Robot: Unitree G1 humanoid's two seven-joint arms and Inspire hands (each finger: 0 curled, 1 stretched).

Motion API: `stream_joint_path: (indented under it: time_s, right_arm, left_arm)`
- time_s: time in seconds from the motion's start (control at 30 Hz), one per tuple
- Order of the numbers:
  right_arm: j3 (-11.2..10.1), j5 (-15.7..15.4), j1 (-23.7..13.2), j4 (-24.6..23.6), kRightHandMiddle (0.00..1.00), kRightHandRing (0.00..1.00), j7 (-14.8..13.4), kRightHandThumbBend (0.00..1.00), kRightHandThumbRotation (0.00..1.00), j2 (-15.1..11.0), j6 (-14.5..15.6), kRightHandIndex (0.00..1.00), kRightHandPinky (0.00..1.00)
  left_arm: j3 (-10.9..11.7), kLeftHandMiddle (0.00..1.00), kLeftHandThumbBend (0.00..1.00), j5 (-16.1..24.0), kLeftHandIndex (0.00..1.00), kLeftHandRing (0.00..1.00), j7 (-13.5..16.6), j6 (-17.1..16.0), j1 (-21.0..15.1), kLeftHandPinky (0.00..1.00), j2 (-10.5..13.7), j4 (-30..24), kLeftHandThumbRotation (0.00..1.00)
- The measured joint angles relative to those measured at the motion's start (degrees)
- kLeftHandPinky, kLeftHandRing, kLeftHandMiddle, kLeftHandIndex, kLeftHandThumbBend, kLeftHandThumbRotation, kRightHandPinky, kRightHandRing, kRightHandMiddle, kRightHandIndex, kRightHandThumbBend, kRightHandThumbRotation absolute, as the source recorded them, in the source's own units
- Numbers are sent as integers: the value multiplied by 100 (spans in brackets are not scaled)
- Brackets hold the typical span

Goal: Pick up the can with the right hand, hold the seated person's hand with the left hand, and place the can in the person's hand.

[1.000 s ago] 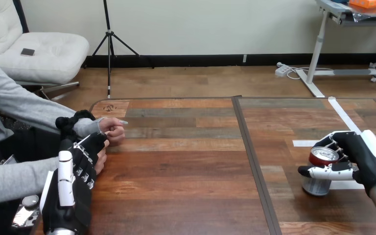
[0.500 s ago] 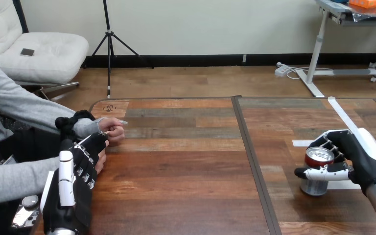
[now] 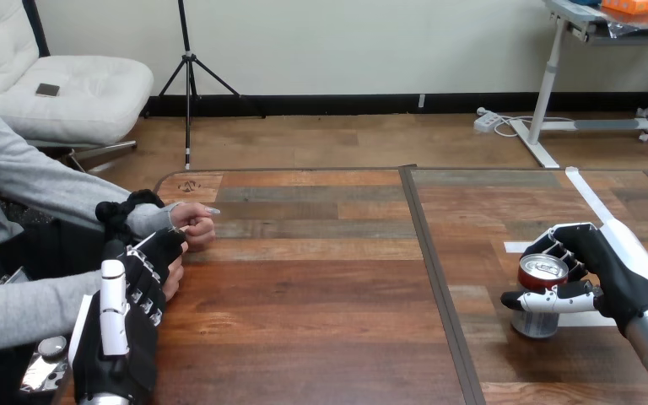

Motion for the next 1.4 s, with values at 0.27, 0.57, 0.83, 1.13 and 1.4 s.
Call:
stream_joint_path:
  time_s: [0.27, 0.57, 0.83, 1.13, 1.4]
  right_arm:
    - [4, 31, 0, -6, 48, 44, 93, 79, 0, -12, 3, 51, 41]
    - [-1, 125, -5, -76, 50, 46, 282, 82, 0, -34, 119, 53, 42]
    - [-36, 318, -9, -109, 52, 48, 517, 86, 0, -37, 284, 56, 43]
    - [-77, 374, -9, -163, 54, 50, 704, 90, 0, -37, 476, 58, 45]
    - [-77, 482, -1, -208, 54, 50, 894, 92, 0, -35, 675, 58, 45]
  left_arm:
    - [0, 83, 53, 1, 72, 90, 0, 0, 0, 100, 0, 0, 100]
    - [0, 83, 55, 3, 72, 90, 1, 0, 0, 100, 0, 0, 100]
    - [0, 82, 55, 10, 71, 90, 10, -6, 0, 99, 0, 0, 100]
    - [1, 83, 54, 46, 71, 89, 27, -36, 0, 98, 0, 0, 100]
    - [1, 83, 54, 50, 72, 89, 24, -36, 0, 98, 0, 0, 100]
